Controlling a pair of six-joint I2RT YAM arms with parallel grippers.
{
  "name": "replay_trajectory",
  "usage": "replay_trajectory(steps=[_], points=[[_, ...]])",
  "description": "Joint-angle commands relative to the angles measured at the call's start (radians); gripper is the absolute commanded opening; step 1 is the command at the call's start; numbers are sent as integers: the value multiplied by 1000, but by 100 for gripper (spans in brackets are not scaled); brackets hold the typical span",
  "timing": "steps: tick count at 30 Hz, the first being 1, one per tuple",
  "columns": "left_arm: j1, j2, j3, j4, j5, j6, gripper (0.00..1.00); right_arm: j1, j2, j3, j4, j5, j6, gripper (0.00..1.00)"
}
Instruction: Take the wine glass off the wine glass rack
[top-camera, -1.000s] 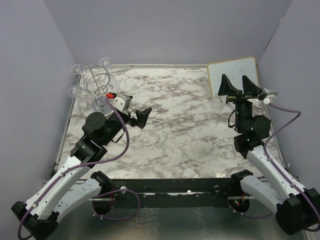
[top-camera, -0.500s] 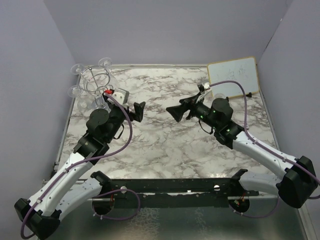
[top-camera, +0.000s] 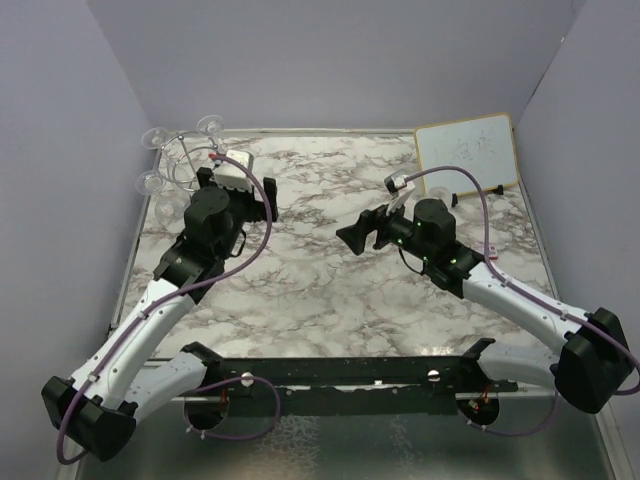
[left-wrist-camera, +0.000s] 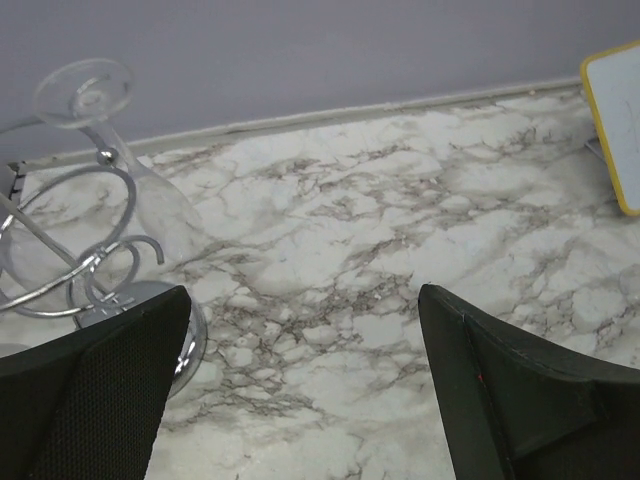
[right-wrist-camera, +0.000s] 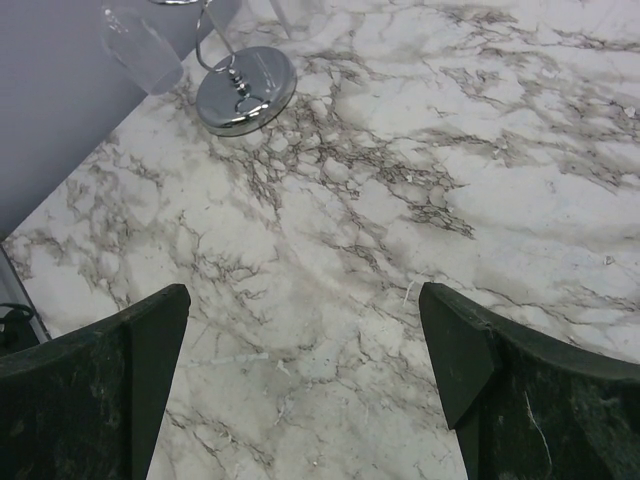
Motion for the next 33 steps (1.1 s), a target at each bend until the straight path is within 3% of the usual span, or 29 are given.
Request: replay_trajectory(steps=[1, 7, 14, 19, 24, 33], points=[[49, 42, 154, -113, -43, -67, 99, 4, -45, -17, 18, 14, -14, 100], [175, 154, 344, -253, 44, -118, 99, 4, -55, -41, 51, 2, -4, 100], [513, 252, 492, -334, 303, -298, 99, 3, -85, -57, 43, 37, 2, 100], [724, 256, 483, -340, 453, -450, 99, 4, -124, -74, 43, 76, 2, 100], [900, 208, 411, -377, 474, -613, 99, 4, -145, -86, 50, 78, -8, 100], [1038, 128, 281, -380, 497, -770, 99, 27, -181, -94, 40, 127, -42, 100]])
